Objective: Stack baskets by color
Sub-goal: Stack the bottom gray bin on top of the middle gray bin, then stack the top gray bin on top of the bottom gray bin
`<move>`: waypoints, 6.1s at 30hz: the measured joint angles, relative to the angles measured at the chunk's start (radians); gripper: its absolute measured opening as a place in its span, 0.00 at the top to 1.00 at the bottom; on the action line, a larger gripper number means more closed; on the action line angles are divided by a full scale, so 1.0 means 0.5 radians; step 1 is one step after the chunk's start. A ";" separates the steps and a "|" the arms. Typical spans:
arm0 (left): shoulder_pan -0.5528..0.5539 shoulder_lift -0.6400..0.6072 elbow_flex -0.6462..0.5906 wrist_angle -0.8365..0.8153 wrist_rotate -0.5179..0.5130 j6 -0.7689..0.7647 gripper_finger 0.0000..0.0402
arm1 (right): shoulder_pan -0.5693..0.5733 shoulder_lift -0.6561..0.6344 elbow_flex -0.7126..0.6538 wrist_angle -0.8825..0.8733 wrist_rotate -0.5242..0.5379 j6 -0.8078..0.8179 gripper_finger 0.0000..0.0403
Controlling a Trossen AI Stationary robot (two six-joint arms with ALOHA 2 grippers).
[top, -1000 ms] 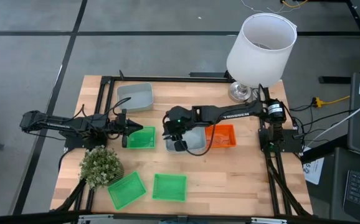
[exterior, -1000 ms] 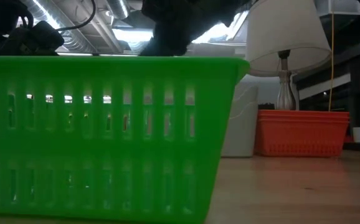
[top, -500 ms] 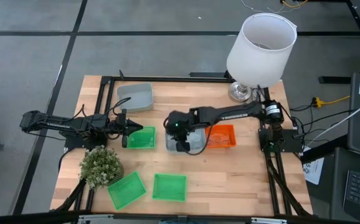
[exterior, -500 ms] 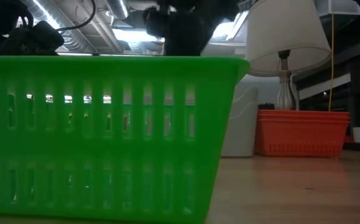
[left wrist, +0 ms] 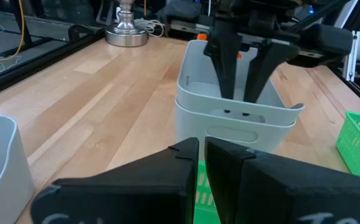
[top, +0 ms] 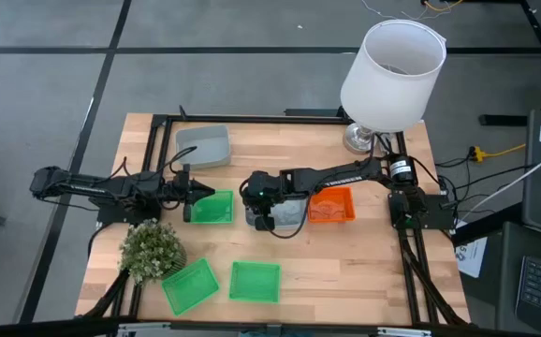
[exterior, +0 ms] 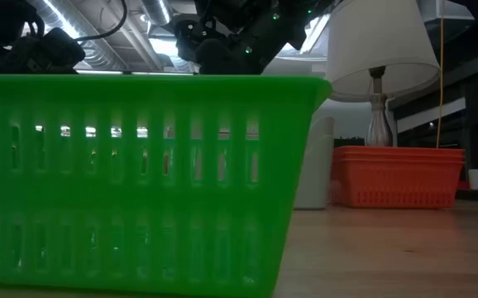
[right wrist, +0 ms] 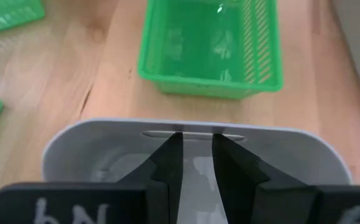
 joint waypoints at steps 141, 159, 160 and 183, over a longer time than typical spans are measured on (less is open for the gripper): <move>1.015 2.045 2.020 -1.940 0.096 0.548 0.69 | 0.972 -2.304 -2.013 0.505 0.686 0.848 0.78; 1.251 2.045 1.859 -1.903 0.377 0.890 0.69 | 0.972 -2.304 -2.013 0.466 0.687 0.844 0.78; 1.251 2.045 1.819 -1.877 0.346 0.875 0.69 | 0.972 -2.304 -2.013 0.466 0.687 0.844 0.78; 1.263 2.357 1.503 -1.451 0.109 0.944 0.69 | 0.973 -2.303 -2.013 0.463 0.688 0.847 0.78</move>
